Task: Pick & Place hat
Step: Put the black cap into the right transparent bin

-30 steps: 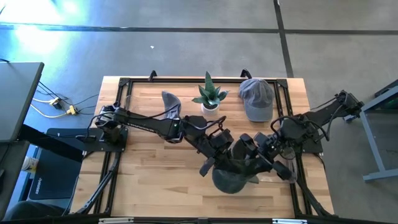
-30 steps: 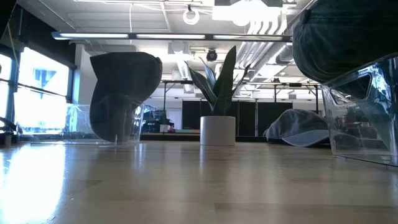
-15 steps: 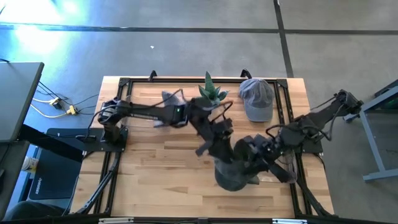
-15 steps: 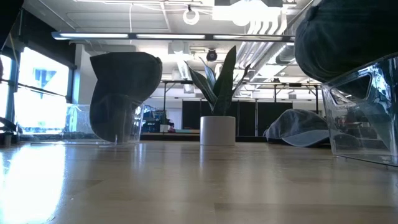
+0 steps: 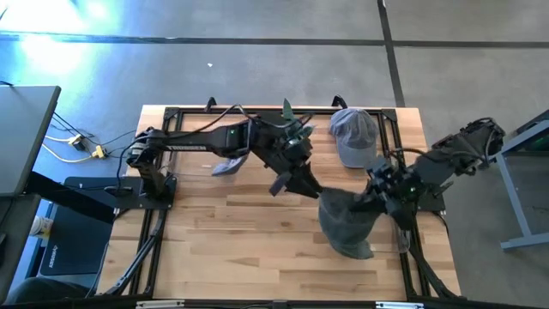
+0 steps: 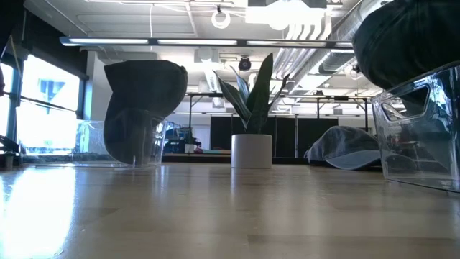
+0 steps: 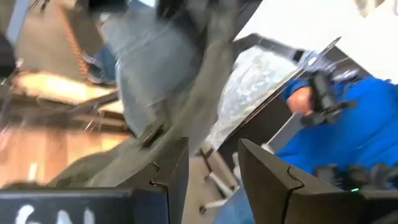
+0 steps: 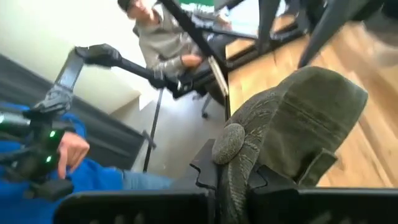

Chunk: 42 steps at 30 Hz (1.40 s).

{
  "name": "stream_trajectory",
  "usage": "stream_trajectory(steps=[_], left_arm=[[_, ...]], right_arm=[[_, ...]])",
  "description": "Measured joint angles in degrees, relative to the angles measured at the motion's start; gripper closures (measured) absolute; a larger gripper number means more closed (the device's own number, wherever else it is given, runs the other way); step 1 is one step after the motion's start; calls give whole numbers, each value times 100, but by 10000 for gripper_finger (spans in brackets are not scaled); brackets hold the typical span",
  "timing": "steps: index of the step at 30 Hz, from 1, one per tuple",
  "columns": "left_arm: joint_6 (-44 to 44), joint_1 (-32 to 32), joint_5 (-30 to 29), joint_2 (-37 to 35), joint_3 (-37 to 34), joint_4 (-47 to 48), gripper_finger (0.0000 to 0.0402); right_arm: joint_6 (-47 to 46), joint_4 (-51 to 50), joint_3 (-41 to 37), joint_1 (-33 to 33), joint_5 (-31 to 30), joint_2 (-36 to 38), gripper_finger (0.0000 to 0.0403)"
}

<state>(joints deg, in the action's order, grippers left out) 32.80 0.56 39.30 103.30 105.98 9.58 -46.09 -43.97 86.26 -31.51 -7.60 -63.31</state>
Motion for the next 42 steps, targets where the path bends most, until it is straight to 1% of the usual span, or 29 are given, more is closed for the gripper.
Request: stream_trajectory(steps=[3,5,7,8,11,13,14,16,19,20,21,24,26,28,29,32,36,40,42], left_arm=[[-367,-16,-102,-135,199,905,273],[-694,-18,-301,-207,397,1384,275],[-1080,-11,-559,-380,553,2364,275],[-1290,-12,-798,-443,627,2847,276],[-1766,-14,-1603,-536,805,3584,276],[-2010,-13,-1955,-734,762,4317,276],[-2154,-13,-2026,-787,762,4511,276],[-2391,-13,-2181,-858,730,4531,276],[-2745,-13,-2320,-1089,518,4959,276],[-2849,-12,-2321,-1134,470,4859,276],[-2938,21,-2321,-1169,427,4780,276],[-3050,106,-2359,-1413,192,5048,276],[-3192,131,-2423,-1481,120,4933,276],[-3300,176,-2479,-1591,43,5129,276],[-3321,171,-2486,-1634,13,5265,276],[-3474,170,-2488,-1694,-18,5153,276],[-3653,170,-2460,-1837,-52,5338,276],[-3806,170,-2452,-1867,-48,5539,276],[-3881,170,-2463,-1881,-55,5595,276]], right_arm=[[-204,-307,241,0,-423,-9,400],[-590,-1006,489,-2,-690,-10,400],[-1122,-1863,740,-10,-864,-60,401],[-1372,-2246,856,-10,-870,-102,401],[-2102,-3200,1111,0,-789,-276,401],[-2581,-3674,1173,0,-670,-418,402],[-2828,-3864,1171,0,-636,-497,402],[-3258,-4063,1086,-2,-610,-662,402],[-3737,-4095,844,-4,-598,-960,402],[-3883,-4099,759,-4,-644,-1070,402],[-3995,-4103,679,-6,-695,-1180,402],[-4275,-4103,394,-7,-824,-1522,402],[-4398,-4106,219,-15,-834,-1760,402],[-4516,-4108,103,-46,-887,-1994,402],[-4566,-4120,79,-54,-944,-2119,402],[-4676,-4217,57,-58,-1047,-2419,402],[-4817,-4249,69,-53,-1451,-2646,402],[-4394,-4112,72,-188,-1929,-2890,403],[-4211,-4045,72,-272,-2051,-3031,403]])
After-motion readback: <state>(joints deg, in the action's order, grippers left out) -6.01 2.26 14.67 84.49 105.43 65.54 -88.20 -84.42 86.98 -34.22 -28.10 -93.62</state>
